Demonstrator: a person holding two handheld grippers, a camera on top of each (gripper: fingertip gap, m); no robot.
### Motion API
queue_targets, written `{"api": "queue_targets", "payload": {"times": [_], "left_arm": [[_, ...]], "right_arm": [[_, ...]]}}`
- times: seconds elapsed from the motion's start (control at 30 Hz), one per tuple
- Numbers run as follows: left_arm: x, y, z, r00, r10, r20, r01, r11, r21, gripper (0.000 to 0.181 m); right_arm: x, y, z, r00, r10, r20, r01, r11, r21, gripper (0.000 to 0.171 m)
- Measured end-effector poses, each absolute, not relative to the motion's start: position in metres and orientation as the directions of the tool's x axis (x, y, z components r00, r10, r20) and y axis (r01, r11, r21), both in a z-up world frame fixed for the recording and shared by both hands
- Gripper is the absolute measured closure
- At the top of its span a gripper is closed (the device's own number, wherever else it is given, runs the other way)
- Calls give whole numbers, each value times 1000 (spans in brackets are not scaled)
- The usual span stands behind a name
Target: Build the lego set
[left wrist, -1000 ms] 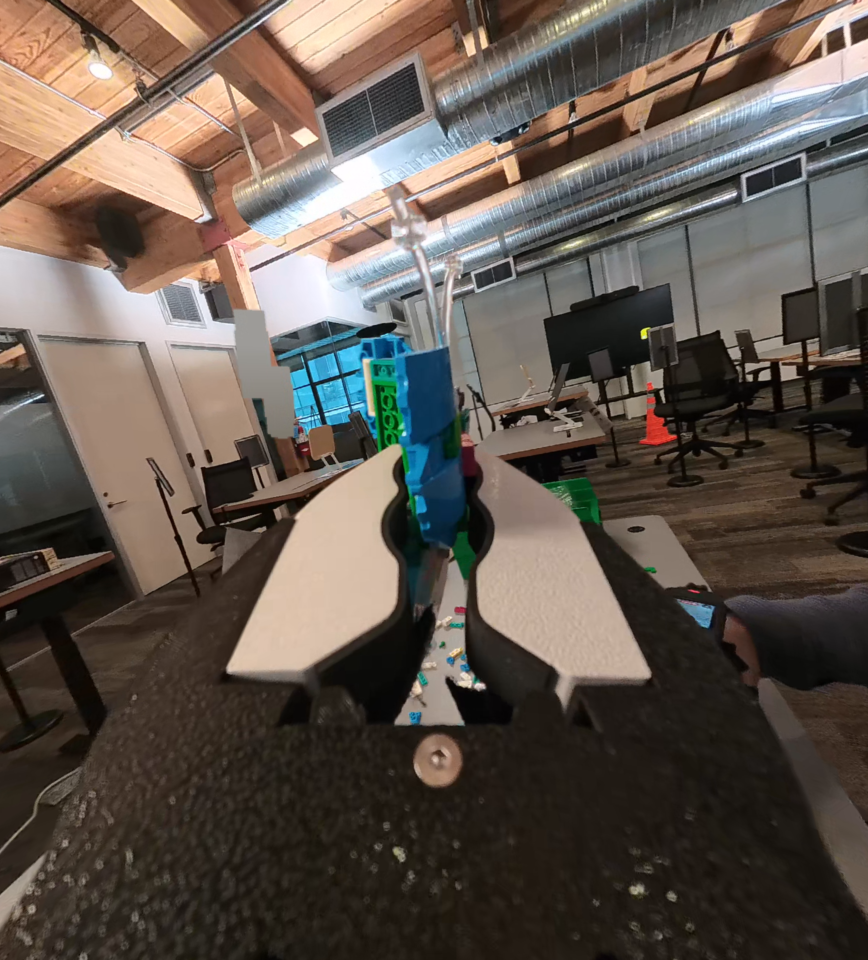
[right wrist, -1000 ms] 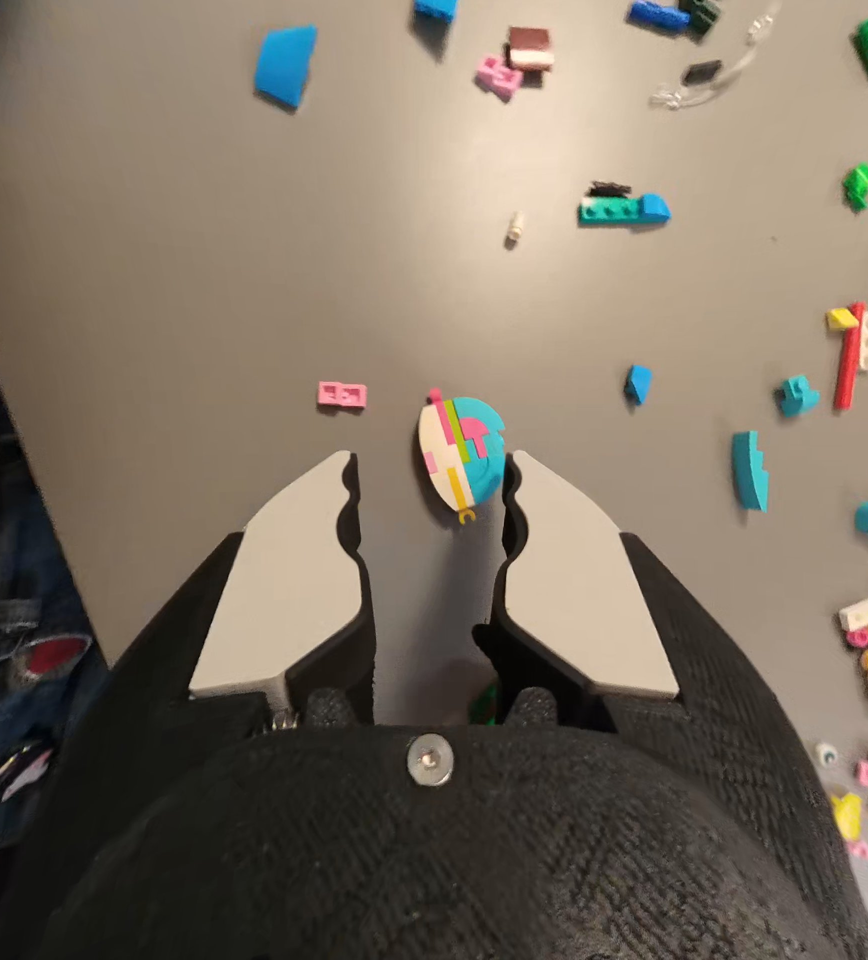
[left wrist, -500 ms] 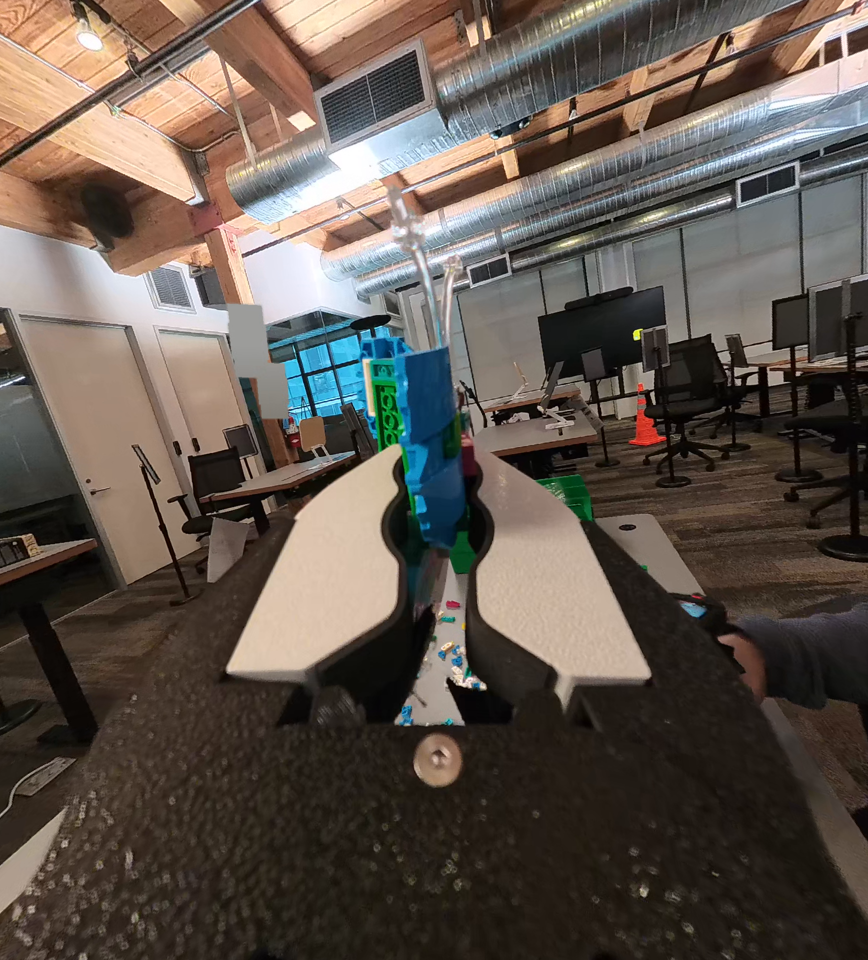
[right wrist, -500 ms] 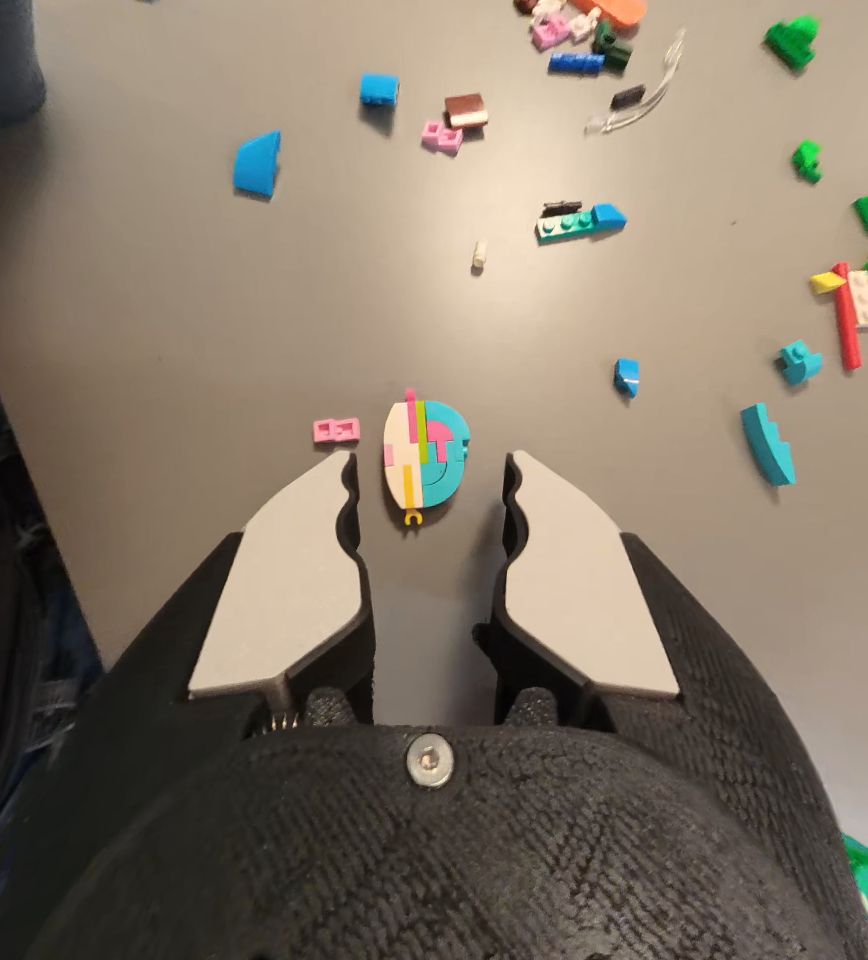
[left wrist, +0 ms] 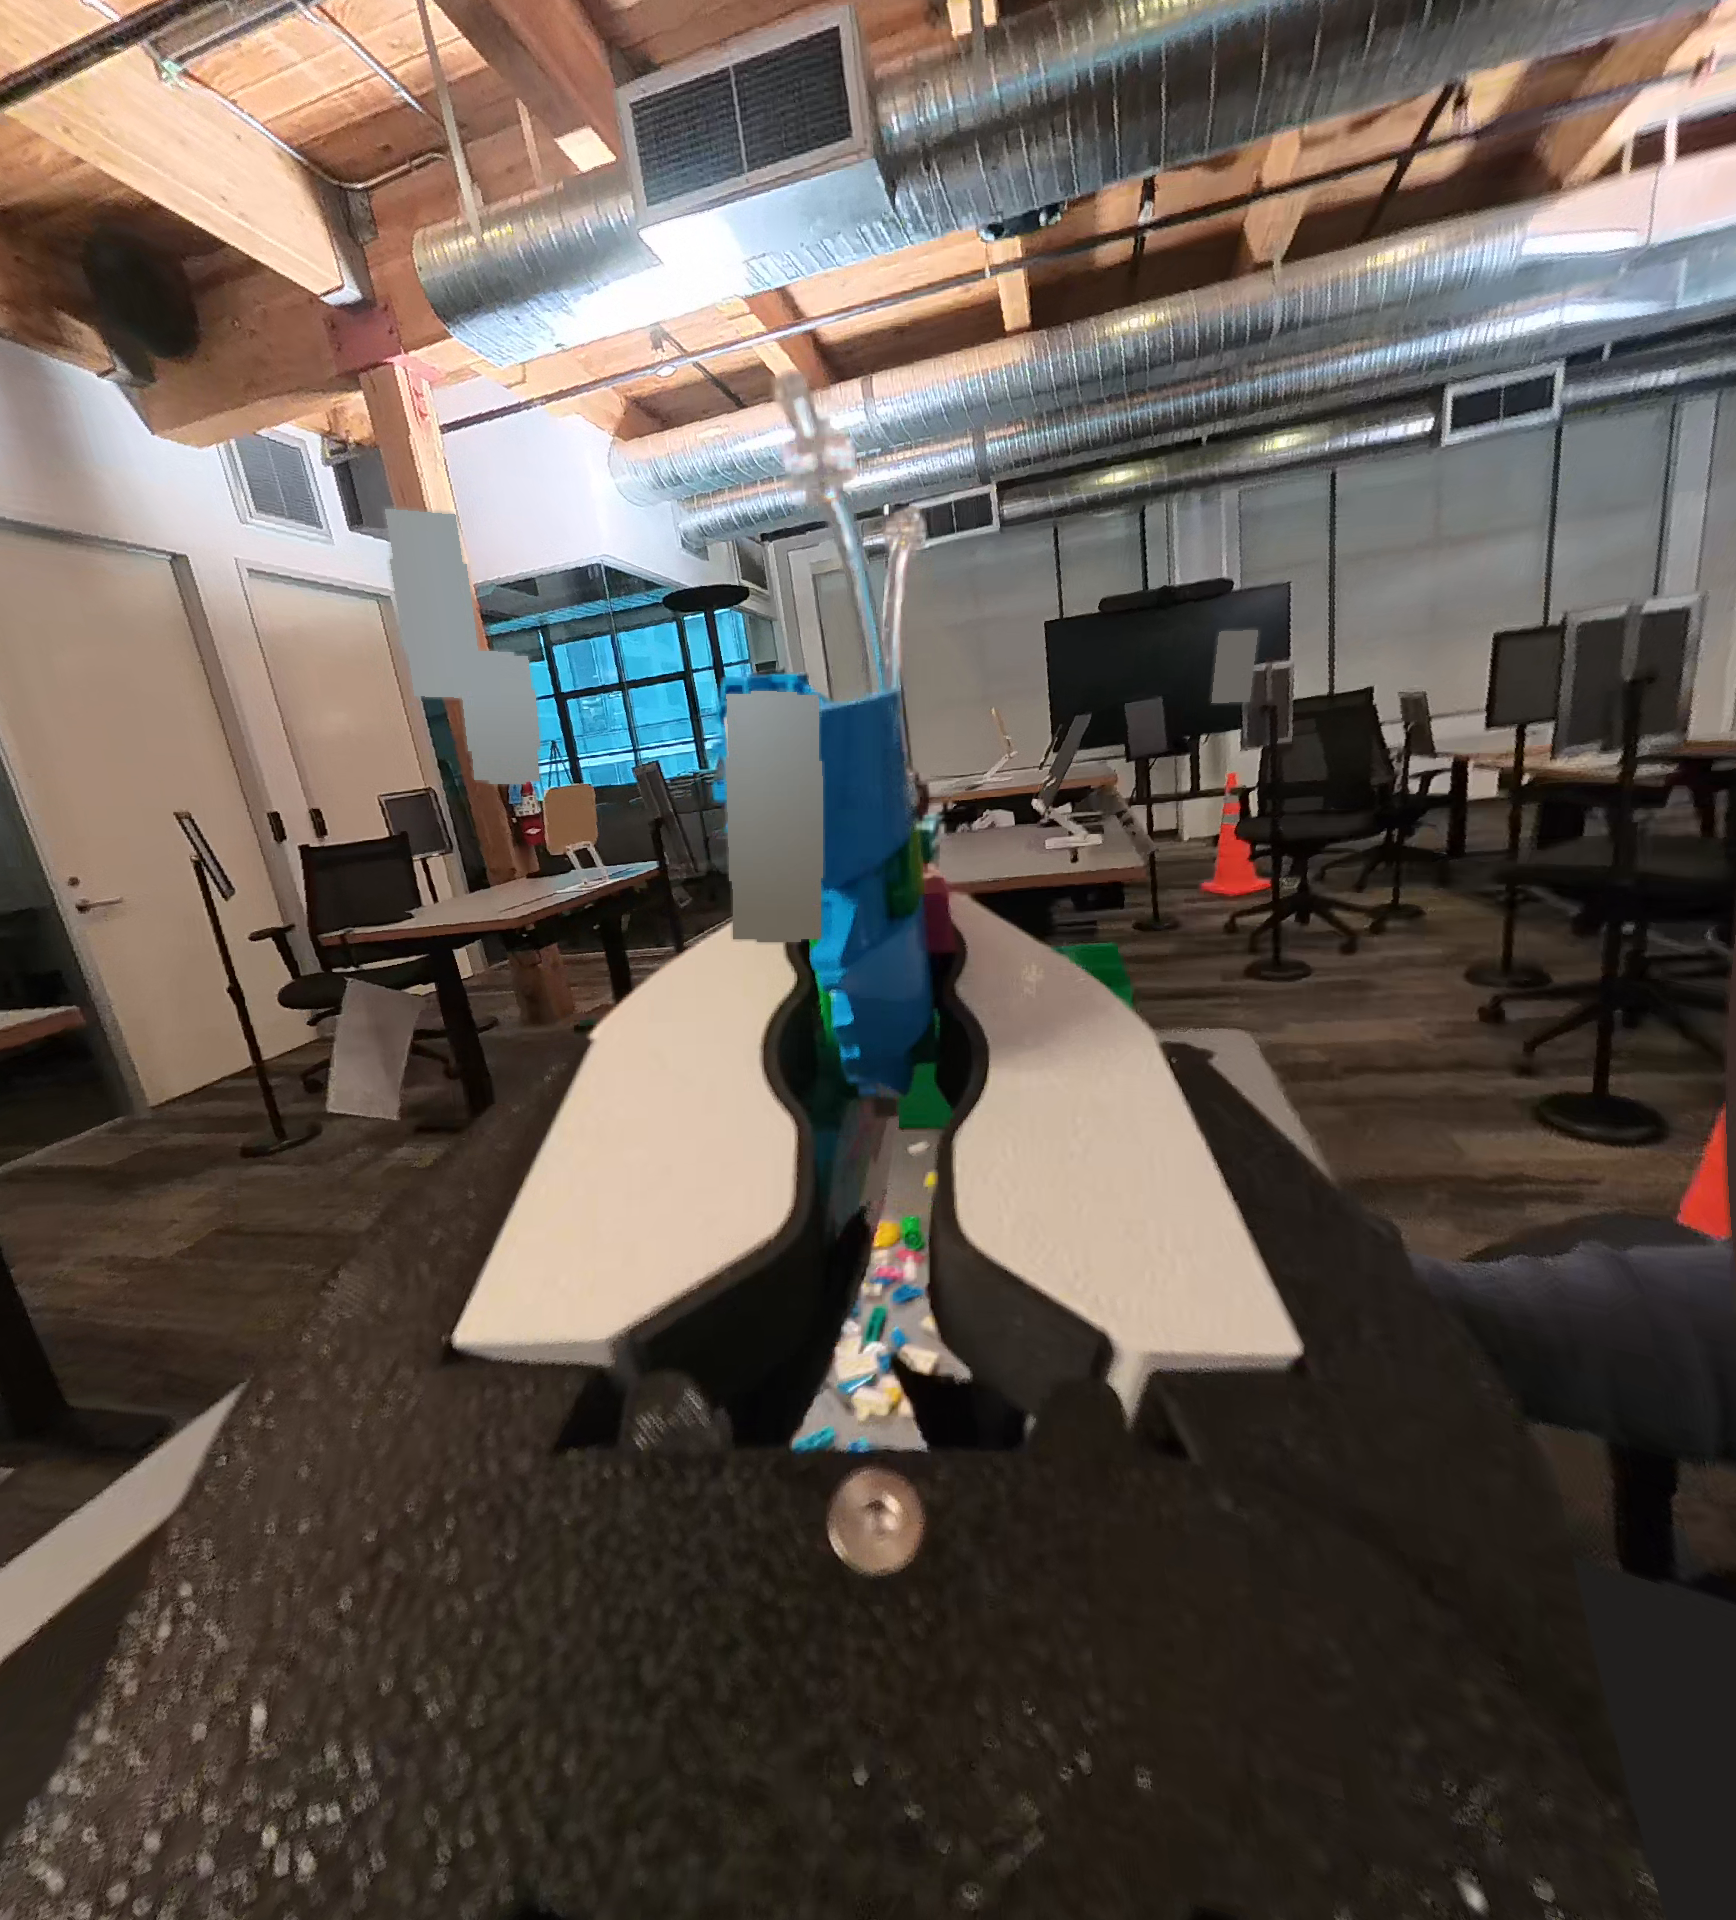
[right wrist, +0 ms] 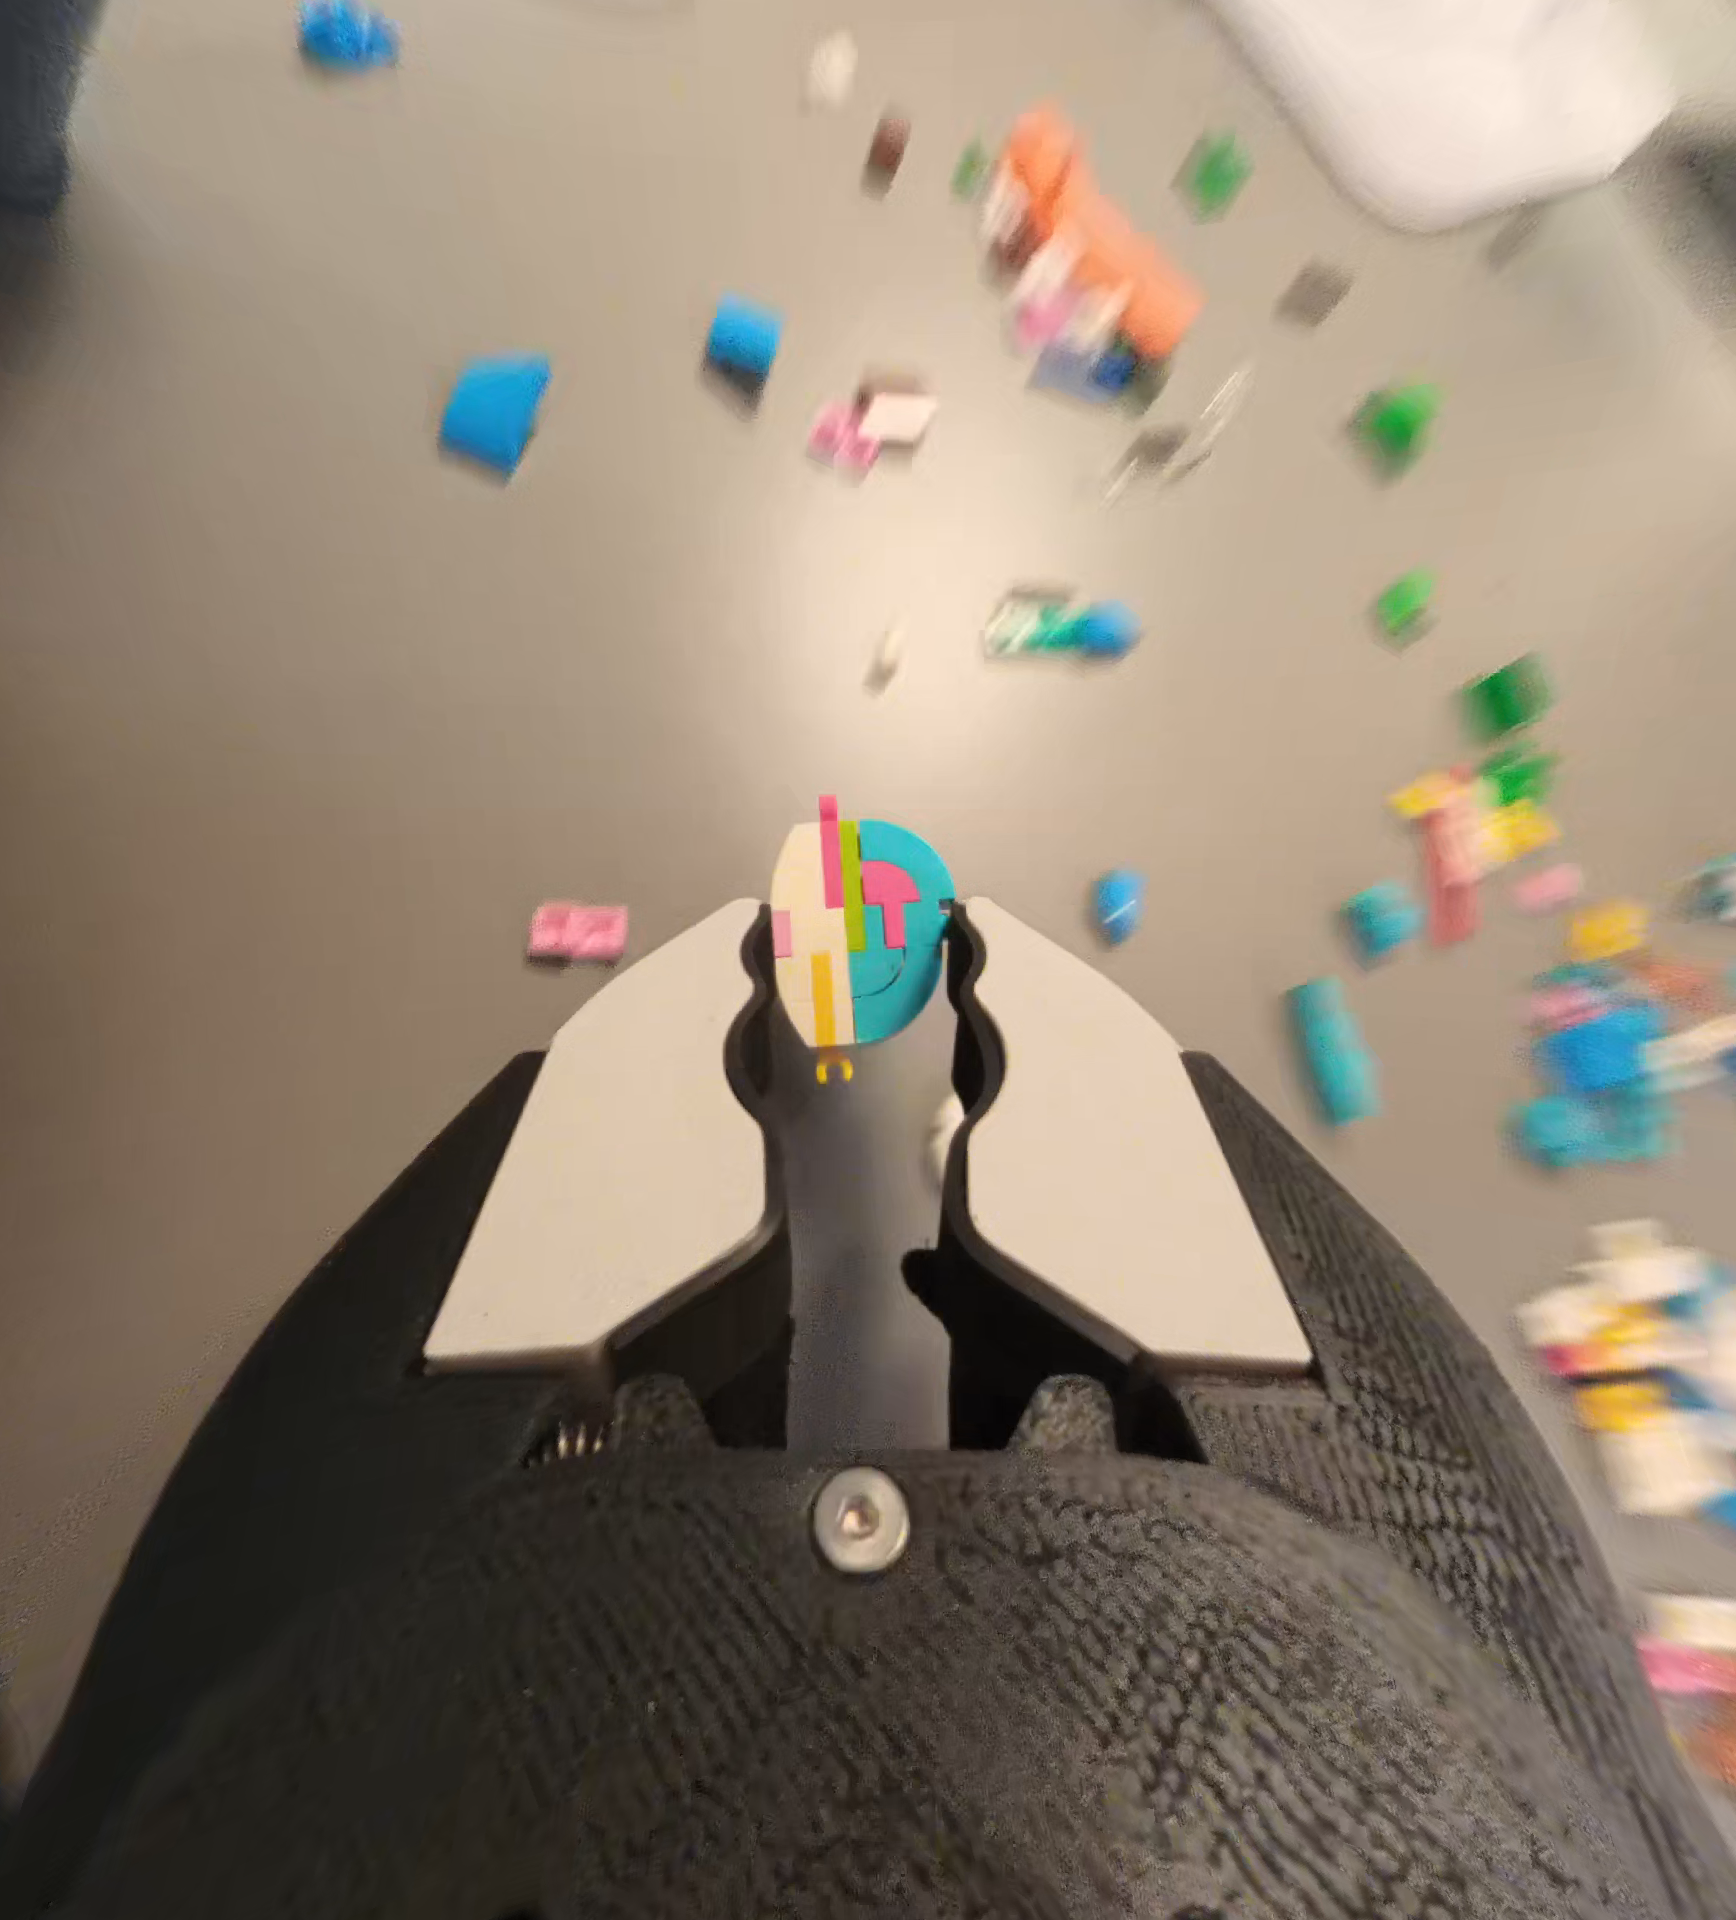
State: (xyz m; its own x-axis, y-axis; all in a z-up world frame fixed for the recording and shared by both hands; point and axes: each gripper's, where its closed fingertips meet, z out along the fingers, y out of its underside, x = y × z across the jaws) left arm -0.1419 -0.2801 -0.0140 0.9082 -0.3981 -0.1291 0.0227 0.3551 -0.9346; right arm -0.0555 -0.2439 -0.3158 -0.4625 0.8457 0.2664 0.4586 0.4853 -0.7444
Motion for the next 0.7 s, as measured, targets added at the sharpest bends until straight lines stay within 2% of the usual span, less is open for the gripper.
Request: {"api": "queue_targets", "payload": {"times": [0.07, 0.13, 0.23, 0.3, 0.4, 0.53, 0.7], "left_arm": [[-144, -279, -11, 901, -429, -63, 106, 359, -927, 162], [-142, -279, -9, 879, -477, -22, 170, 356, -919, 162], [-129, -283, -6, 837, -543, -68, 172, 378, -910, 162], [-123, -286, -3, 837, -532, -128, 133, 424, -896, 162], [-112, -292, 0, 828, -515, -221, 65, 479, -875, 162], [-105, -295, 2, 844, -426, -326, -54, 538, -841, 163], [-99, -297, 1, 836, -381, -395, -130, 562, -817, 163]], "right_arm": [[-74, -241, -251, -345, 810, 474, 265, 568, -779, 141], [-82, -241, -179, -171, 741, 649, 84, 667, -740, 141], [-79, -248, -94, 32, 599, 800, -39, 801, -598, 141], [-75, -253, -61, 61, 566, 822, -58, 824, -564, 141], [-73, -255, -33, 78, 525, 847, -42, 851, -524, 141], [-76, -262, -26, 22, 502, 865, 13, 865, -502, 141], [-79, -264, -20, -8, 542, 840, 41, 840, -541, 141]]}}
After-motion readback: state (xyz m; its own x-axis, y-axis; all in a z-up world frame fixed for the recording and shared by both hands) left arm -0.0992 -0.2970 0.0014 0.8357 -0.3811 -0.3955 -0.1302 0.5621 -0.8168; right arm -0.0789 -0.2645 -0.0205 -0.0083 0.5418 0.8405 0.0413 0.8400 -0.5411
